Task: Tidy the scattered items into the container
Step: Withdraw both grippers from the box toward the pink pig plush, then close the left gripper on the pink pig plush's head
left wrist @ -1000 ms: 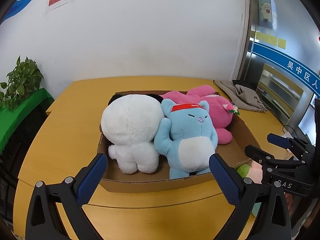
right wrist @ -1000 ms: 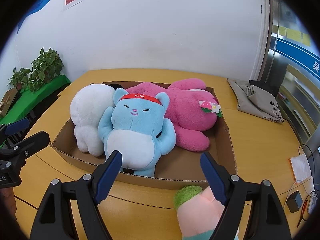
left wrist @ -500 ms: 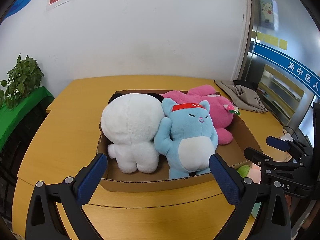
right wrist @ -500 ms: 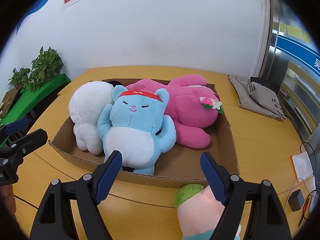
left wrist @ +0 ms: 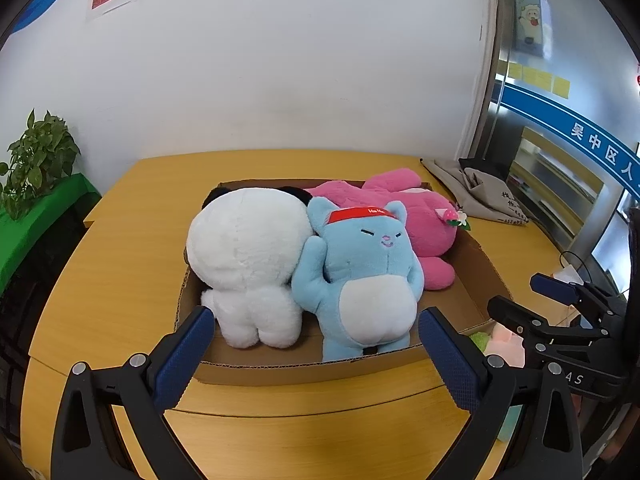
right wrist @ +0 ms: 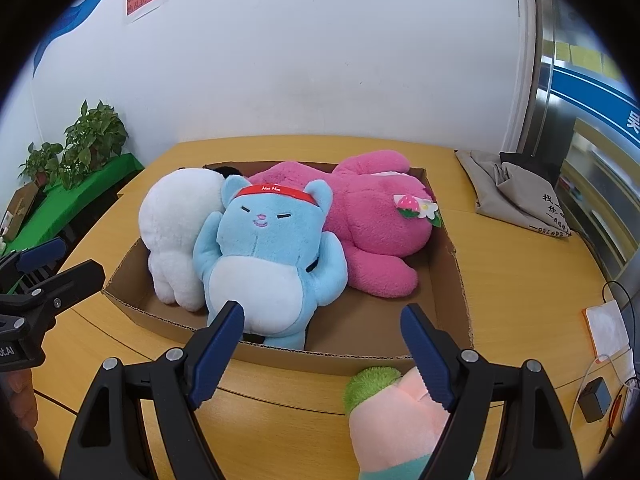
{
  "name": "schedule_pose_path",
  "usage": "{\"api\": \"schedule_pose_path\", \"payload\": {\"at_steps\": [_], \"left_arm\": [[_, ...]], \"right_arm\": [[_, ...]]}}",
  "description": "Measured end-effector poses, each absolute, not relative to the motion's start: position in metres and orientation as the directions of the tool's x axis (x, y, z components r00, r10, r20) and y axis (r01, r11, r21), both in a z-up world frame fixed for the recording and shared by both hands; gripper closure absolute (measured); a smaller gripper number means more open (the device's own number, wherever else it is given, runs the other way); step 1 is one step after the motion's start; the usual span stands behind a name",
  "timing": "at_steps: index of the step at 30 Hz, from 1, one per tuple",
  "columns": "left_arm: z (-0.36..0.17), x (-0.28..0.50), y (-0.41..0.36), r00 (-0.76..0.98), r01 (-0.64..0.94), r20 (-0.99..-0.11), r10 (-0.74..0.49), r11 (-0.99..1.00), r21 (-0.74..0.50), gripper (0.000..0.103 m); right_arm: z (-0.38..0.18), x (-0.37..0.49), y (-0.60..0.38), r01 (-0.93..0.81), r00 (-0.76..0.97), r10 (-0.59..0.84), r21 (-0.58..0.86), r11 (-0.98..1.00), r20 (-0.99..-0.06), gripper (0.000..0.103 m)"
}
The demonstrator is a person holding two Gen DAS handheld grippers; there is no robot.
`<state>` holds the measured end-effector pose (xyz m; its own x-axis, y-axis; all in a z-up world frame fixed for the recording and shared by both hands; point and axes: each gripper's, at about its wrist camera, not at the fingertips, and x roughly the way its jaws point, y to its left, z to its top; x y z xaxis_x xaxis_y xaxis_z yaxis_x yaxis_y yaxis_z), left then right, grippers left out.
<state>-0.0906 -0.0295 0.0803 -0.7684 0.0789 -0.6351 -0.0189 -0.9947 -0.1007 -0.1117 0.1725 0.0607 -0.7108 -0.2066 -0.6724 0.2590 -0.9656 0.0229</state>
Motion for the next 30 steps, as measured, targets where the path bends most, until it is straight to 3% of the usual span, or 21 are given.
{"api": "schedule_pose_path", "payload": {"at_steps": [9, 17, 30], "left_arm": [[0.070, -0.105, 0.007, -0.687, -0.119, -0.681, 0.252, -0.964, -0.237, 0.000], [0.029, -0.123, 0.082, -0.518, -0.213, -0.736, 0.435, -0.899, -0.382, 0.000], [-0.064, -0.149, 0.149, -0.262, -0.168, -0.784, 0.564, -0.826, -0.538, 0.001]], "right_arm": [[0.058, -0.075, 0.226, 0.249, -0.722, -0.203, 0.025, -0.968, -0.662, 0.022], [0.017, -0.036, 0.293, 0.207, -0.672, -0.124, -0.024, -0.978, -0.730, 0.022], [-0.046, -0.036, 0.287, 0.337, -0.507, -0.261, 0.090, -0.937, -0.821, 0.023]]}}
